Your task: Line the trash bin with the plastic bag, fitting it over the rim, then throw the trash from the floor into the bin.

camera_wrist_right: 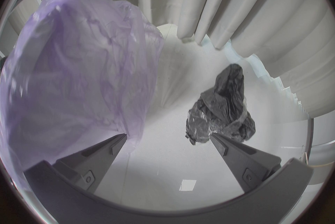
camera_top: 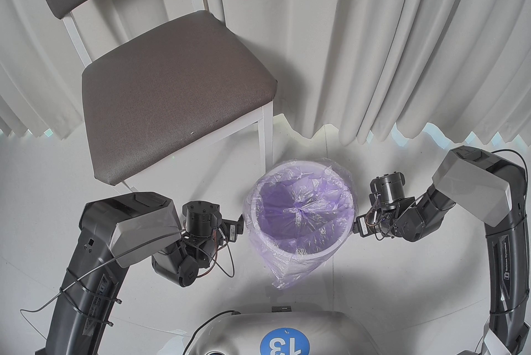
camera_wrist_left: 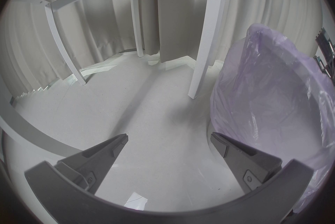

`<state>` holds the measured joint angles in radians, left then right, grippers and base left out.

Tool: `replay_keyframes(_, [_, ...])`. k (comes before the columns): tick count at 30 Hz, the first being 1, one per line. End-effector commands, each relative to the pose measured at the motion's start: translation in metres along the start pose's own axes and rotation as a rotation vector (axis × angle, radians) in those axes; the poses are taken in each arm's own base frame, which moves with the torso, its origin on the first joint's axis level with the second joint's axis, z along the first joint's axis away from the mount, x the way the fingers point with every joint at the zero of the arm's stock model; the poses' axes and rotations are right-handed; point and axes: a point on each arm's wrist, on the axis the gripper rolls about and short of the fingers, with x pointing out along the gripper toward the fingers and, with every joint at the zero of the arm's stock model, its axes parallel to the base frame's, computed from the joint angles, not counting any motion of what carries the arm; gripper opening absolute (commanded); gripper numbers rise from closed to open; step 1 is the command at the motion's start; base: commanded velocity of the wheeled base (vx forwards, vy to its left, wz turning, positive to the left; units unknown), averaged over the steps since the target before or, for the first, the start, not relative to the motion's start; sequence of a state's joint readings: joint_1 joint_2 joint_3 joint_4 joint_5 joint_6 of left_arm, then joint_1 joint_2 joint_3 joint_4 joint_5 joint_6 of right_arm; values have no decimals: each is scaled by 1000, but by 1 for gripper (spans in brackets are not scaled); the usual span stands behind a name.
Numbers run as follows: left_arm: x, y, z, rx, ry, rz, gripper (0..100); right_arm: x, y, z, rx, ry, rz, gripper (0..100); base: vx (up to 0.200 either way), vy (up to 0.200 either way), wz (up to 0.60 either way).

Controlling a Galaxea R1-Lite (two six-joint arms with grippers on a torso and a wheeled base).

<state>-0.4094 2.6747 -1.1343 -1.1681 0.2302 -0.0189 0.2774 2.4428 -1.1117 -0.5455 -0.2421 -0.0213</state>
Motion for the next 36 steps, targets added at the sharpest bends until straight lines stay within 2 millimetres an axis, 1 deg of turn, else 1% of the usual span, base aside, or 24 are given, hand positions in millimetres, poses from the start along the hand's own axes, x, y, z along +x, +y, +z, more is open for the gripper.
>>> replay_keyframes(1, [-3,3,2,0,-1,5,100,-39,-12,8,-9,-19,-4,100,0,0,0])
replay_keyframes(2, [-5,4,2,2,2,2,100,-47,-13,8,-19,-16,-3,100,0,0,0])
replay_keyframes(3, [-5,4,2,2,2,2,100,-47,-13,8,-19,-16,-3,100,0,0,0])
replay_keyframes(4, [-14,7,4,8,21,-8,100,-63,-16,7,-31,-7,0,100,0,0,0])
replay_keyframes(6, [-29,17,4,19,63,-59,100,-79,-17,2,-40,6,12,100,0,0,0])
replay_keyframes(7, [-35,21,4,27,77,-97,100,-84,-16,-2,-44,15,18,100,0,0,0])
replay_keyframes(8, [-35,21,4,27,77,-97,100,-84,-16,-2,-44,15,18,100,0,0,0])
replay_keyframes(9, [-54,33,4,48,110,-218,100,-94,-9,-16,-63,46,37,100,0,0,0])
replay_keyframes(10, [-58,36,4,51,115,-245,100,-96,-8,-19,-69,55,41,100,0,0,0])
replay_keyframes(11, [-68,43,3,64,124,-321,100,-99,-4,-28,-81,75,52,100,0,0,0])
replay_keyframes(12, [-73,47,3,70,122,-368,100,-101,-2,-31,-87,79,56,100,0,0,0])
replay_keyframes(15, [-84,50,-6,87,116,-466,100,-101,4,-39,-100,75,72,100,0,0,0])
replay_keyframes(19, [-91,46,-14,127,96,-528,100,-103,17,-45,-120,70,97,100,0,0,0])
replay_keyframes(23, [-97,43,-16,139,87,-570,100,-103,26,-49,-111,75,115,100,0,0,0])
replay_keyframes(26, [-99,42,-16,138,75,-606,100,-102,27,-50,-110,78,116,100,0,0,0])
replay_keyframes(29, [-100,20,-26,162,73,-662,100,-100,27,-48,-108,73,115,100,0,0,0])
replay_keyframes(31, [-101,11,-29,178,62,-665,100,-99,27,-49,-108,75,115,100,0,0,0])
replay_keyframes(33, [-102,2,-30,190,58,-649,100,-99,28,-48,-109,73,116,100,0,0,0])
replay_keyframes(35, [-103,-17,-29,203,53,-597,100,-99,28,-48,-107,71,116,100,0,0,0])
replay_keyframes(36, [-103,-22,-29,202,52,-583,100,-99,28,-47,-108,69,117,100,0,0,0])
